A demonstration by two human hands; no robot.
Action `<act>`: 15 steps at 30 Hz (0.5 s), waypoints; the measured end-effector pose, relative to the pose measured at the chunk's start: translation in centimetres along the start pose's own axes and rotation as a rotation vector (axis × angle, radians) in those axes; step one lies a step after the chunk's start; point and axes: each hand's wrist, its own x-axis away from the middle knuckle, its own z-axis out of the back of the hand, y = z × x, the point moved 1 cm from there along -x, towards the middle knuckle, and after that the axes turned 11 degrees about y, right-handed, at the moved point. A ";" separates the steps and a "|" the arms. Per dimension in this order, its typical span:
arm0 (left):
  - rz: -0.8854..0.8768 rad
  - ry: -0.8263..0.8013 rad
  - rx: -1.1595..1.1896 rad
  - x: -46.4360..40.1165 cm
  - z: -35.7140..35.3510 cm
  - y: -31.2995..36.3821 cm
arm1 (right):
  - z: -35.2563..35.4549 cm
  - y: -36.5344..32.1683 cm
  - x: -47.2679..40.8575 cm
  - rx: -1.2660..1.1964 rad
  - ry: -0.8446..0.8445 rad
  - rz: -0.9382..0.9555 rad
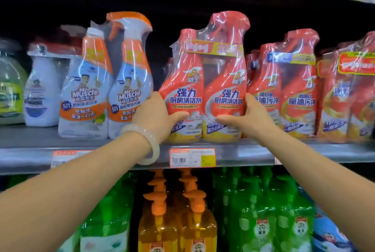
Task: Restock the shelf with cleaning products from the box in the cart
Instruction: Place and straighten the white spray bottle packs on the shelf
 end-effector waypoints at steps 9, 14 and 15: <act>-0.058 -0.118 -0.297 -0.7 1.3 1.8 | -0.3 -0.8 0.4 0.131 0.046 -0.047; -0.048 -0.052 -0.208 0.5 0.6 1.7 | -0.7 -0.5 1.0 0.107 0.123 -0.087; -0.054 -0.048 -0.205 0.9 0.4 1.6 | -0.8 -0.3 1.0 0.111 0.126 -0.077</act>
